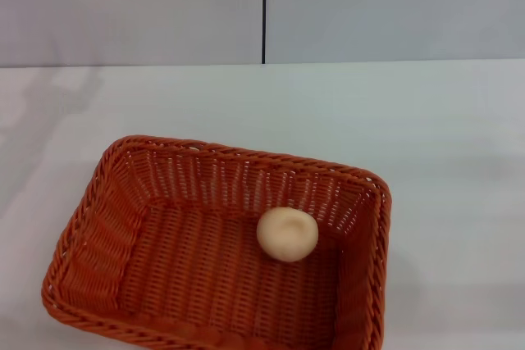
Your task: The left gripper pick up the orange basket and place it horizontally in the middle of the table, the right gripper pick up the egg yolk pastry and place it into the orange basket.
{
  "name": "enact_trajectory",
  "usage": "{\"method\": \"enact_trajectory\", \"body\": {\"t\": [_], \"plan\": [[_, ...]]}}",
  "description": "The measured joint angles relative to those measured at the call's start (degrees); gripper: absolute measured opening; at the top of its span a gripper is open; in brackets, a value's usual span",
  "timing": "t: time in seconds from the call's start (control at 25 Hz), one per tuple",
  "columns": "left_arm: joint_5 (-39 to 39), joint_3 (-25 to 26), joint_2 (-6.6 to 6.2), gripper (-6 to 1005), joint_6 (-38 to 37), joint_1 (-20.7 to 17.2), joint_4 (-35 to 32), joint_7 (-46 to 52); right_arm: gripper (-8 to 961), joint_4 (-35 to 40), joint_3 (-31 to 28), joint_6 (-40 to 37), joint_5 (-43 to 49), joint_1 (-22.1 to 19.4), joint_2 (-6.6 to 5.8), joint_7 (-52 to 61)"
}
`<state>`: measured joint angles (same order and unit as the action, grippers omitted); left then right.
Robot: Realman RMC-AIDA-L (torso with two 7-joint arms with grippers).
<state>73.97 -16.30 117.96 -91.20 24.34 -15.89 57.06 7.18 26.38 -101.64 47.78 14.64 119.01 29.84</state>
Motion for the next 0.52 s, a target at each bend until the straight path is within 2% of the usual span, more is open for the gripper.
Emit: {"method": "enact_trajectory", "body": {"t": [0.24,0.52], "plan": [[-4.1,1.1,0.15,679,-0.3,-0.7,3.9,-6.5,704,-1.2,-1.9,1.0,-0.1,0.1,-0.01,-0.2],[-6.0,1.3,0.17,679,-0.2,-0.8,3.9,-6.6,704,-1.3,-2.2,3.3,-0.2,1.3,-0.01,-0.3]]}}
